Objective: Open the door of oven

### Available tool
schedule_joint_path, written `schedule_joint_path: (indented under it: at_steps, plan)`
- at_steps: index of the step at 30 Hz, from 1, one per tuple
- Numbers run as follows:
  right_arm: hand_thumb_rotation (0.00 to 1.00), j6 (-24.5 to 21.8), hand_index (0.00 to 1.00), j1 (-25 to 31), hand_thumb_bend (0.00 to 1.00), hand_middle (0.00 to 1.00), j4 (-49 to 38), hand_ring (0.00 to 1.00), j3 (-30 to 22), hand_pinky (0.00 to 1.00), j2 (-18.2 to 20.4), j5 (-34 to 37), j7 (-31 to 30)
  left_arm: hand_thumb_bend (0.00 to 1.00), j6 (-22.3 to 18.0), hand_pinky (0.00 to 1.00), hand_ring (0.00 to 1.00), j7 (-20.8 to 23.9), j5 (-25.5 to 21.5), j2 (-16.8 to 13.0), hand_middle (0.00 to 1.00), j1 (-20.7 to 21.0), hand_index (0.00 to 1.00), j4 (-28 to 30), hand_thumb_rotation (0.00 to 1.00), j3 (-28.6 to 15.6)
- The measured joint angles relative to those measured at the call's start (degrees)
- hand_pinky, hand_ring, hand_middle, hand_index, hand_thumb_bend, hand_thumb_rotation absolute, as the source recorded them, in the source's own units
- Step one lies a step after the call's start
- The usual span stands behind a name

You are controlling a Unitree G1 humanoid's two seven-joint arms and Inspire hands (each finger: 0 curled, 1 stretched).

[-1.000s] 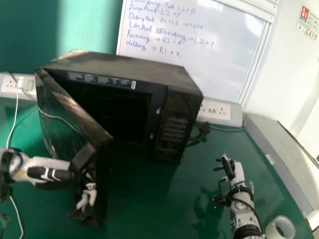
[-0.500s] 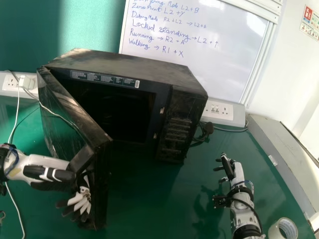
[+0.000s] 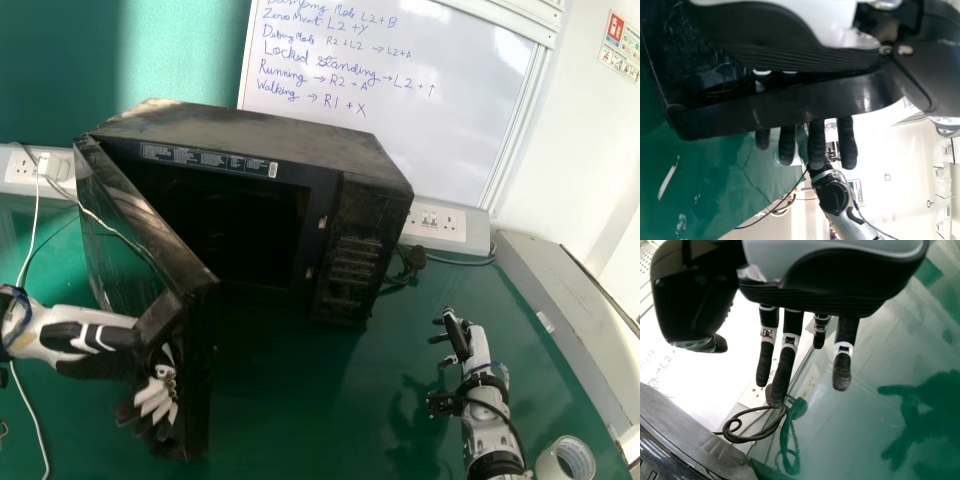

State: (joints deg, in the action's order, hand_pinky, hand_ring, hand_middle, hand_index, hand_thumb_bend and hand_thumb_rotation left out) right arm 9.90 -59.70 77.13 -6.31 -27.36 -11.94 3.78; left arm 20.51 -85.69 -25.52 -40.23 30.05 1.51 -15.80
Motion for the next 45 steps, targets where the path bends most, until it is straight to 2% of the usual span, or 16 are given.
schedule_joint_path:
  at_steps: [1,6,11,15,21,26,30,33,36,38,40,42,45]
  plan:
    - [0.36,0.00,0.58,0.00,0.58,0.36,0.00,0.23,0.00,0.17,0.00,0.00,0.00,0.78,0.00,0.00,0.02,0.00,0.00,0.00,0.06,-0.14,0.19,0.12,0.43,-0.04]
    - [0.37,0.00,0.58,0.00,0.59,0.36,0.00,0.23,0.00,0.17,0.01,0.00,0.00,0.82,-0.01,0.00,0.01,0.00,0.00,0.00,0.05,-0.64,0.16,0.69,0.46,-0.64]
    - [0.37,0.00,0.58,0.00,0.58,0.36,0.00,0.23,0.00,0.17,0.01,0.00,0.00,0.81,-0.19,0.00,0.00,0.00,0.00,0.00,0.04,-0.83,0.12,0.60,0.43,-0.82]
    - [0.36,0.00,0.58,0.00,0.58,0.36,0.00,0.23,0.00,0.17,0.01,0.00,0.00,0.87,-0.24,0.00,0.00,0.00,-0.01,0.00,0.03,-0.87,0.09,0.48,0.41,-0.88]
    - [0.36,0.00,0.58,0.00,0.58,0.36,0.00,0.23,0.00,0.17,0.01,0.00,0.00,0.77,-1.11,0.00,0.00,-0.05,-0.46,-0.01,0.03,-1.00,0.09,-0.67,0.50,-0.89]
    - [0.34,0.00,0.60,0.00,0.58,0.36,0.00,0.23,-0.01,0.17,0.02,0.00,0.00,0.83,-2.64,0.00,0.00,-0.62,-1.48,-1.02,0.04,-1.08,0.07,-2.83,0.47,-0.88]
    - [0.35,0.00,0.59,0.00,0.57,0.36,0.00,0.23,-0.01,0.17,0.01,0.00,0.00,0.82,-3.44,0.00,0.00,-0.82,-2.50,-1.94,0.03,-1.22,0.05,-4.55,0.44,-0.88]
    - [0.37,0.00,0.57,0.00,0.58,0.36,0.00,0.23,-0.01,0.17,0.01,0.00,-0.01,0.80,-3.85,0.00,0.00,-1.29,-3.28,-3.07,0.03,-1.50,0.05,-5.74,0.43,-0.88]
    - [0.37,0.00,0.59,0.00,0.59,0.36,0.00,0.23,-0.01,0.17,0.01,-0.01,0.00,0.74,-4.75,0.00,0.00,-2.13,-4.56,-4.44,0.03,-1.57,0.06,-7.33,0.48,-0.88]
    - [0.36,0.00,0.60,0.00,0.58,0.36,0.00,0.23,0.00,0.17,-0.01,-0.02,0.00,0.70,-5.72,0.00,0.00,-3.60,-5.72,-5.87,0.03,-1.56,0.07,-9.19,0.46,-0.88]
    - [0.36,0.00,0.59,0.00,0.58,0.36,0.00,0.23,0.01,0.17,0.00,-0.02,0.00,0.67,-6.72,0.00,0.00,-5.23,-7.40,-7.67,0.04,-1.54,0.08,-11.54,0.44,-0.89]
    - [0.35,0.00,0.59,0.00,0.59,0.35,0.00,0.23,0.00,0.17,-0.01,-0.02,0.00,0.65,-7.81,0.00,0.00,-5.54,-9.49,-9.77,0.04,-1.50,0.07,-13.57,0.49,-0.88]
    - [0.35,-0.01,0.59,0.00,0.59,0.35,0.00,0.23,-0.05,0.17,-0.02,0.00,0.00,0.66,-9.16,0.00,0.00,-5.54,-12.38,-13.51,0.04,-1.37,0.08,-16.83,0.50,-0.89]
